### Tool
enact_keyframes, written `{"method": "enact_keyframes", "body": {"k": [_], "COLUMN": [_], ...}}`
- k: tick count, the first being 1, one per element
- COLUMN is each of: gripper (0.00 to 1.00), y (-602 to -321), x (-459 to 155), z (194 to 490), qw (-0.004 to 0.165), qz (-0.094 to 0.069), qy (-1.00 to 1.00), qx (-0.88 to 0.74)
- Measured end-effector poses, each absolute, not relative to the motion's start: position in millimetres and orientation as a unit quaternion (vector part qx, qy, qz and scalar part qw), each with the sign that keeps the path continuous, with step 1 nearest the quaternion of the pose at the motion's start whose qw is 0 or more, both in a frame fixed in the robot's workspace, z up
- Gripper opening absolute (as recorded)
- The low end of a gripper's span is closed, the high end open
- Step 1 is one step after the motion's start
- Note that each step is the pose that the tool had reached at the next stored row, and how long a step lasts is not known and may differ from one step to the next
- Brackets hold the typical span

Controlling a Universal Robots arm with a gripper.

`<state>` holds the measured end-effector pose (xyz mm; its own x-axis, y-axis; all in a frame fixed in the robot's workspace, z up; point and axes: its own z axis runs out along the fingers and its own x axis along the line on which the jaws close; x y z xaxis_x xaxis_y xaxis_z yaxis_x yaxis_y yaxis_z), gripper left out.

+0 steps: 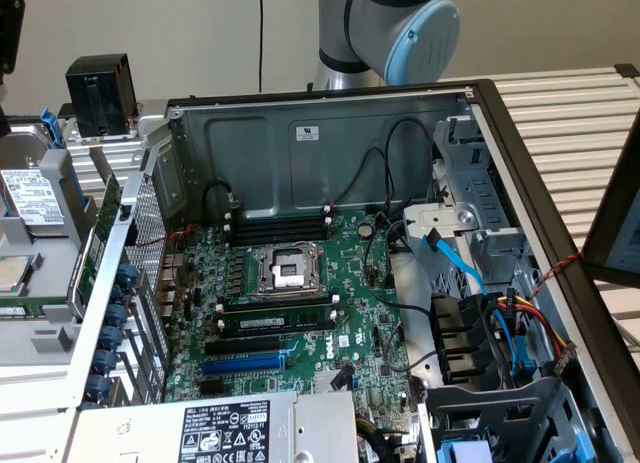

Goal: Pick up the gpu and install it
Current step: 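Pick up the gpu and move the gpu toward the slot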

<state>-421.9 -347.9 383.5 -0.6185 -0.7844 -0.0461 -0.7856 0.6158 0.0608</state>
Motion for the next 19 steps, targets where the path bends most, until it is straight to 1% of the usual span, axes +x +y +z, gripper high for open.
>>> {"method": "enact_keyframes", "body": {"k": [6,19], "gripper": [0.11,0.11], "y": [-347.9,-347.9], "x": [-421.8,-422.0], "z": [383.6,383.4], "qw": [0.021,0.019], "qz": [0.030,0.032], "qy": [0.877,0.814], "qx": [-0.479,-0.579]}}
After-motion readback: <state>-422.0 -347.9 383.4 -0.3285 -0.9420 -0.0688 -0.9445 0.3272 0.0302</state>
